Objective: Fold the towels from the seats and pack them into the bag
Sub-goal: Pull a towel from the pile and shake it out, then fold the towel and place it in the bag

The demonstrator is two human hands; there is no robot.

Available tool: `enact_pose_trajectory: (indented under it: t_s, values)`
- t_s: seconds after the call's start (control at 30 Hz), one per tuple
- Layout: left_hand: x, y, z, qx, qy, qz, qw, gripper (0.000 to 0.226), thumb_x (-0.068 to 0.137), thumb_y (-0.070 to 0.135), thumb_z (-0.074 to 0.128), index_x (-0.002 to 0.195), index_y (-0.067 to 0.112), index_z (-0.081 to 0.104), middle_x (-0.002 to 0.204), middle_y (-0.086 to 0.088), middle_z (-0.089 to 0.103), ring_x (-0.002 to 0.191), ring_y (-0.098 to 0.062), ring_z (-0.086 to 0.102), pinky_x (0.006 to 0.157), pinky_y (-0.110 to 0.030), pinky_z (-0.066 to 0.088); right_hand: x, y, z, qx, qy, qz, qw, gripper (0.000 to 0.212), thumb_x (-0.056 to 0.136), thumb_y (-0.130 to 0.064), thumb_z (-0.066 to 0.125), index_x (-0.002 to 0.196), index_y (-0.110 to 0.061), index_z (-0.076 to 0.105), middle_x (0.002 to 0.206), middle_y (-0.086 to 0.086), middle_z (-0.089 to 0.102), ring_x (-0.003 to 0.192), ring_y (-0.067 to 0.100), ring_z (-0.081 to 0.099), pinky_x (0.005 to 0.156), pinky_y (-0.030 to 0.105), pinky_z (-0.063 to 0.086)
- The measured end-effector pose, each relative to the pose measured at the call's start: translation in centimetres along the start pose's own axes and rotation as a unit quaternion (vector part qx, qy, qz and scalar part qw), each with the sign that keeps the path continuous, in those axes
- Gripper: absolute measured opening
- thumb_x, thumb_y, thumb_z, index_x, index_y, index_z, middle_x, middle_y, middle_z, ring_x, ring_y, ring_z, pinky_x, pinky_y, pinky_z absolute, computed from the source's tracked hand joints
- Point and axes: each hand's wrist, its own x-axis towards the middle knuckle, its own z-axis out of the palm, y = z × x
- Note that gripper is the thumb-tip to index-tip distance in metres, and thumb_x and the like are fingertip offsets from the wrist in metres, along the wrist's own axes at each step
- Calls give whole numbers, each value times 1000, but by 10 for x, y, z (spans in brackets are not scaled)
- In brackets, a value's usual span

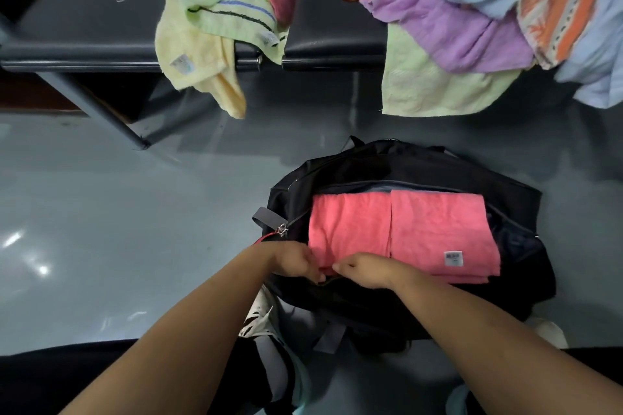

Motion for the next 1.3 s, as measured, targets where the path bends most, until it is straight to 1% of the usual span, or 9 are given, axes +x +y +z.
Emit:
enact_pose_trajectory:
  t_s: [0.1,0.17,0.27,0.4,0.73,0.83,0.97,1.17,1.3]
  values:
    - [0,-2,-3,60,142,51,987,15,93,36,66,85,23,70,95,2,65,94,-14,60,89,-26,43,-4,-8,-4,35,18,-3,999,49,104,-55,40,133,-24,64,127,0,65,123,23,59,106,35,43]
    - [5,-4,-2,142,211,95,962,28,94,30,64,118,15,68,122,-4,60,120,-23,54,104,-28,38,-11,-11,-8,52,29,5,998,52,105,-55,39,136,-20,61,129,2,63,122,22,57,105,34,42]
    - [11,0,8,183,156,42,970,52,99,36,57,146,17,48,146,-7,51,135,-25,46,113,-31,34,-18,-3,-13,40,67,13,997,38,104,-52,42,91,-25,65,89,-2,61,87,20,57,80,30,44]
    - [9,10,8,196,164,-3,967,40,99,36,53,131,14,60,131,-12,62,122,-30,57,101,-36,45,-39,2,-40,26,111,3,993,43,102,-43,52,68,-18,48,67,2,49,64,19,46,64,32,38]
    - [-95,156,-128,112,391,157,900,18,95,25,59,103,17,73,102,-2,73,99,-21,65,86,-30,49,-158,-58,-214,76,336,-56,937,26,99,-24,58,98,-2,71,101,13,77,93,29,74,85,42,59]
    - [-125,196,-161,121,440,190,870,19,95,25,60,104,15,74,100,0,72,95,-19,64,84,-32,50,-209,-68,-255,89,404,-58,909,24,98,-15,54,98,0,72,96,14,76,91,28,73,84,41,60]
    - [-138,233,-186,95,497,208,837,17,96,24,59,104,16,72,98,-1,67,89,-19,60,76,-27,42,-251,-58,-288,50,499,-26,865,24,89,-10,54,67,-4,59,68,14,61,70,30,58,63,33,47]
    - [-97,248,-196,89,517,258,811,40,96,22,59,135,16,55,135,-7,53,118,-26,55,90,-29,39,-253,-19,-319,25,616,63,785,13,96,-19,55,88,-9,53,94,8,54,93,31,51,73,31,35]
    - [-74,267,-200,115,504,290,805,62,94,20,59,152,27,37,161,-3,28,146,-22,30,115,-35,31,-237,20,-334,84,637,160,749,55,96,-37,62,134,-3,41,136,22,39,114,39,54,81,35,39]
